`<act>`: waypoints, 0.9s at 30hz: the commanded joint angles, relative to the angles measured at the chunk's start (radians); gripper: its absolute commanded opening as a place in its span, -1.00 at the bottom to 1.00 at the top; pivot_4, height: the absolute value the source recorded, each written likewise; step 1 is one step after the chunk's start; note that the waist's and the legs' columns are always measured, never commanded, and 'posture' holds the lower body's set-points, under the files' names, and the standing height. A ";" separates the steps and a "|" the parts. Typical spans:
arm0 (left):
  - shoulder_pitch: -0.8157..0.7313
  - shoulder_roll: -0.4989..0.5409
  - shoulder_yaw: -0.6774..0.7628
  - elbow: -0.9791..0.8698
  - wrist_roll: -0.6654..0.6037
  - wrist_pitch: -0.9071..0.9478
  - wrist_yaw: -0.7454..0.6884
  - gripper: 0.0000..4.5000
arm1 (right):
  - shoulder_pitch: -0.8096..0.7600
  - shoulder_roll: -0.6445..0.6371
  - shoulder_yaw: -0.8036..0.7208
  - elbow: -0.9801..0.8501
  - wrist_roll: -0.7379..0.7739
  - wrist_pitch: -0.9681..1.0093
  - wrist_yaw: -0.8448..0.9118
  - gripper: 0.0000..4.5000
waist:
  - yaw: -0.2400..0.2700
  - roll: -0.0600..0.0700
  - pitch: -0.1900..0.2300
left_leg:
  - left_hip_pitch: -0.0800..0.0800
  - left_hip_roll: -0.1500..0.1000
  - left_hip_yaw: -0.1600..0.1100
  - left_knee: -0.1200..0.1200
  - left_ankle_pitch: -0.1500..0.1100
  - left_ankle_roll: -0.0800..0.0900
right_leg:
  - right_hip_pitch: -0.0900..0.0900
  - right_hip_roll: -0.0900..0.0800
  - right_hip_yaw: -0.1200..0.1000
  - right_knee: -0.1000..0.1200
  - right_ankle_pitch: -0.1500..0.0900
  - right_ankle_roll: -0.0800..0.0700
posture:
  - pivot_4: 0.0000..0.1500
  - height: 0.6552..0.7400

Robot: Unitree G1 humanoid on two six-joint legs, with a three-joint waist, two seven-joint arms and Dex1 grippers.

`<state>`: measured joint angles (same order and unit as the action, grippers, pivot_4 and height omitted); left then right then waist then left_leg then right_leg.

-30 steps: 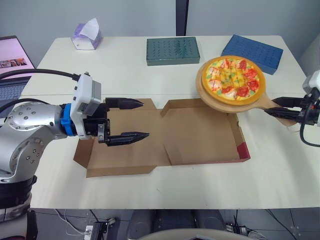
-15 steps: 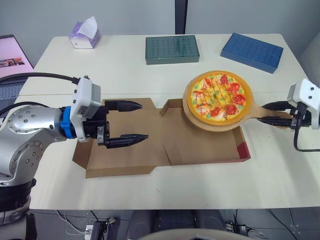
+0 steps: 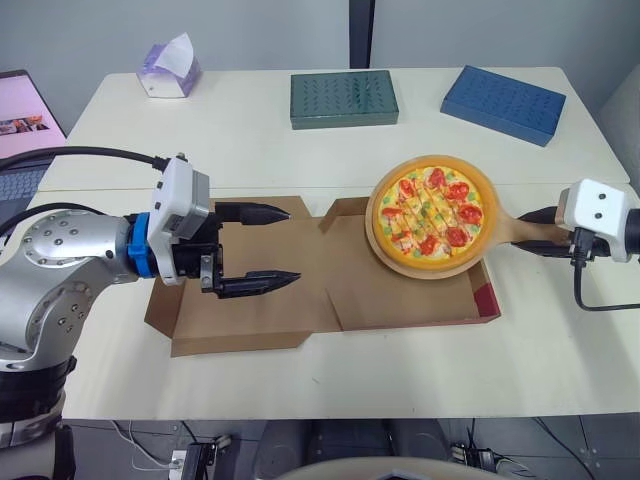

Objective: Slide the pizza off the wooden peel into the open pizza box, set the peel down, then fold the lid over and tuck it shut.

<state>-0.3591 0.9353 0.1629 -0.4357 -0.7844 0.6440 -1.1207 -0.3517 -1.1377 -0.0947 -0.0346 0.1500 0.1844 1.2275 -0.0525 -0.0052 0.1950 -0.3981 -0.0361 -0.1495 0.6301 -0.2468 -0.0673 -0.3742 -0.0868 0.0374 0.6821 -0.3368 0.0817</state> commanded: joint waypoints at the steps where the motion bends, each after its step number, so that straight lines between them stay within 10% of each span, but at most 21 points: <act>1: -0.014 -0.006 0.016 -0.026 -0.015 -0.004 0.013 1.00 | -0.061 -0.008 -0.036 -0.002 -0.003 -0.051 -0.032 -0.30 | -0.001 0.000 0.000 | 0.000 0.000 0.000 0.000 0.000 0.000 | 0.000 0.000 0.000 0.000 0.000 0.000 | 1.00 1.00; 27: -0.040 -0.022 -0.010 -0.012 -0.005 -0.009 0.013 1.00 | -0.098 -0.036 -0.077 0.092 -0.018 -0.167 -0.029 -0.30 | -0.003 0.000 0.000 | 0.000 0.000 0.001 0.000 0.000 0.000 | 0.000 0.000 0.001 0.001 0.000 0.000 | 1.00 1.00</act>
<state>-0.3850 0.9154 0.1437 -0.4349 -0.7847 0.6459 -1.1060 -0.4092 -1.1484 -0.0970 0.0732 0.0988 0.0441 1.2161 -0.0551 -0.0052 0.1949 -0.3979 -0.0361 -0.1489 0.6305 -0.2467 -0.0675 -0.3743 -0.0868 0.0380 0.6826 -0.3366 0.0819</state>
